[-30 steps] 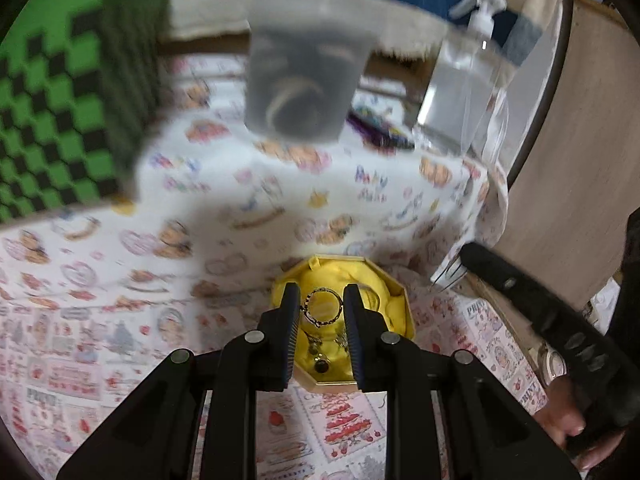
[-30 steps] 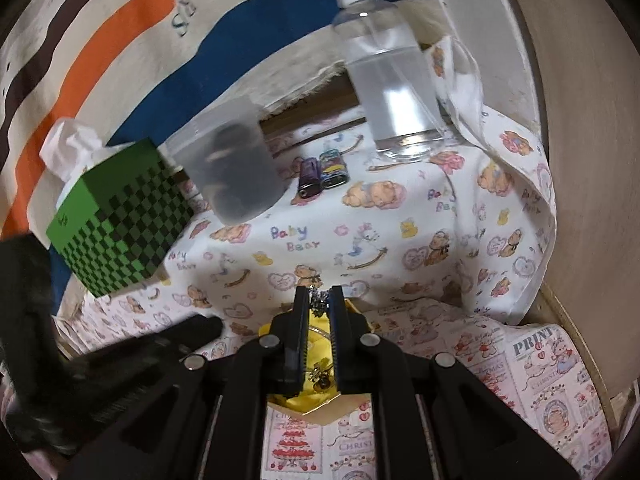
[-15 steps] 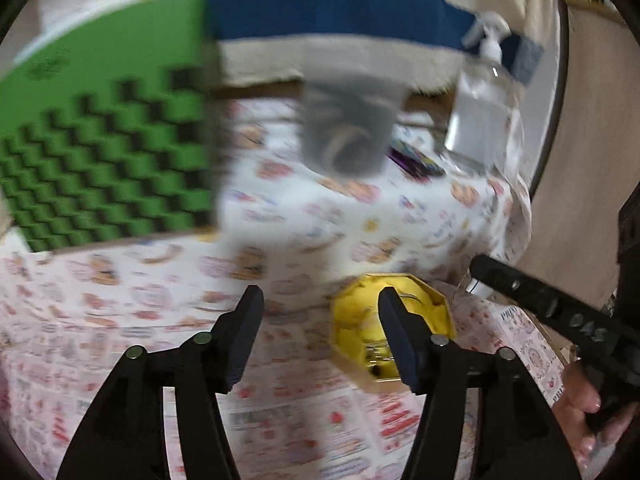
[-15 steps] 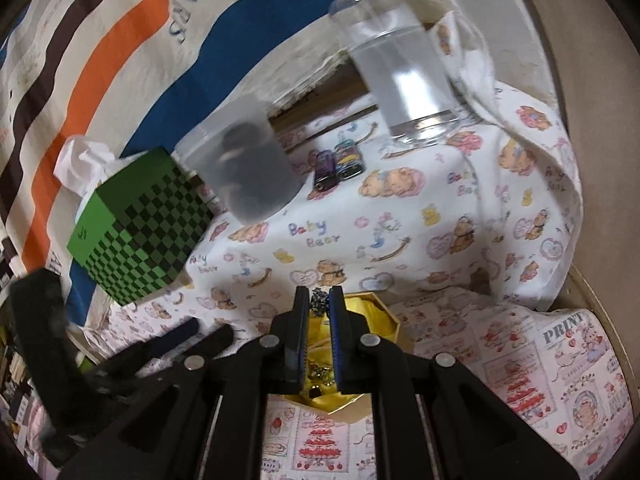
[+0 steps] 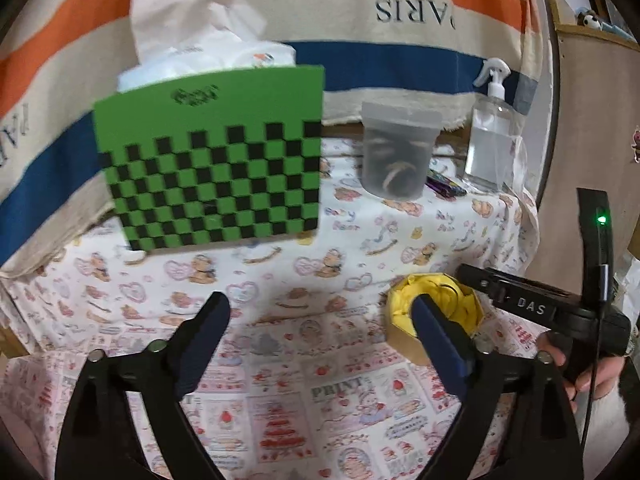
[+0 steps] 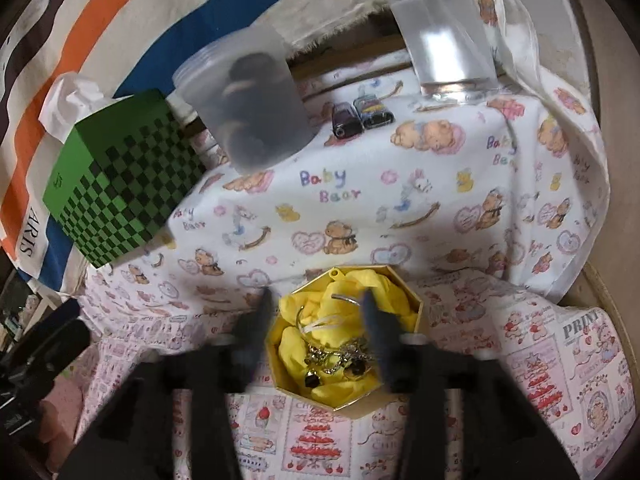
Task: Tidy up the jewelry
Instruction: 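Lift both tools out of the yellow-lined box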
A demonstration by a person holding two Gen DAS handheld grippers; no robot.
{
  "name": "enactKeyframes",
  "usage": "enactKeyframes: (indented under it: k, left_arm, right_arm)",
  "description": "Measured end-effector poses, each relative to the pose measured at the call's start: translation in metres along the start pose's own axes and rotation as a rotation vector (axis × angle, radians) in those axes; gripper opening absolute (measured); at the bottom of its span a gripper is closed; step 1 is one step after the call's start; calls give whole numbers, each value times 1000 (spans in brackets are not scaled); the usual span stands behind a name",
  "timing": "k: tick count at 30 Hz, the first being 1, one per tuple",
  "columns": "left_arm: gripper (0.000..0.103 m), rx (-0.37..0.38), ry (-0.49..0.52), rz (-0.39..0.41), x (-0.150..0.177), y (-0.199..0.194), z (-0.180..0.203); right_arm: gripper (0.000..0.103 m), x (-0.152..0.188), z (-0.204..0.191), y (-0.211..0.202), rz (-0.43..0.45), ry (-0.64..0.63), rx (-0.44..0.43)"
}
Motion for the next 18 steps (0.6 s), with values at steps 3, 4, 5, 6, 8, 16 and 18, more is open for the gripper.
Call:
enactKeyframes:
  k: [3, 4, 5, 6, 8, 16, 18]
  left_arm:
    - [98, -29, 12, 51, -6, -14, -4]
    - [100, -28, 20, 68, -8, -20, -5]
    - [103, -24, 27, 89, -10, -27, -6]
    - [103, -25, 31, 112, -11, -35, -7]
    - [103, -29, 31, 146, -12, -47, -11]
    - [103, -55, 49, 245, 0, -71, -25]
    - [103, -62, 39, 252, 6, -69, -31]
  right_arm:
    - [68, -4, -6, -16, 27, -49, 45]
    - [72, -7, -10, -26, 53, -63, 55]
    - [80, -10, -15, -37, 80, -74, 57]
    - [88, -11, -17, -42, 91, -81, 60]
    - [97, -14, -23, -54, 116, -97, 90]
    - [103, -12, -57, -87, 203, -204, 121]
    - [103, -6, -66, -90, 217, -241, 124]
Point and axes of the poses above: each gripper's, at about its wrist camera, not at the fingertips, and y roughly the way its jaws point, z to its right, x to its underside, the point moved 9 cm from there along y, roughly the way its jaws point, and after that the axes turned 14 degrees about -y, right-handed, at the moved point
